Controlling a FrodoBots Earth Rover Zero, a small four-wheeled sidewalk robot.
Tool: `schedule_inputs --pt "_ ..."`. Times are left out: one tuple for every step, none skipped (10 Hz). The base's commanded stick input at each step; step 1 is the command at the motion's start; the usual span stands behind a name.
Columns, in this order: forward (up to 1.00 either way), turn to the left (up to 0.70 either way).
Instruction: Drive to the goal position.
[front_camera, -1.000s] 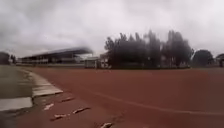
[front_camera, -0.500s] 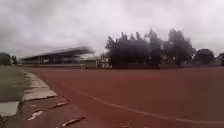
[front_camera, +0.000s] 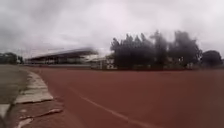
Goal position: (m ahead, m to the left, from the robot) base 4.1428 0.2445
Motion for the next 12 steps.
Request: schedule_inputs --pt "0.70 0.35" --pt "0.70 0.34" --pt "0.70 0.28" --pt "0.70 0.22" --pt "0.70 0.16" --pt "0.70 0.10" --pt "0.70 0.04" --pt "0.70 0.00" --pt "0.70 0.00" --pt "0.70 0.00" --pt "0.70 0.00" --pt "0.70 0.00"
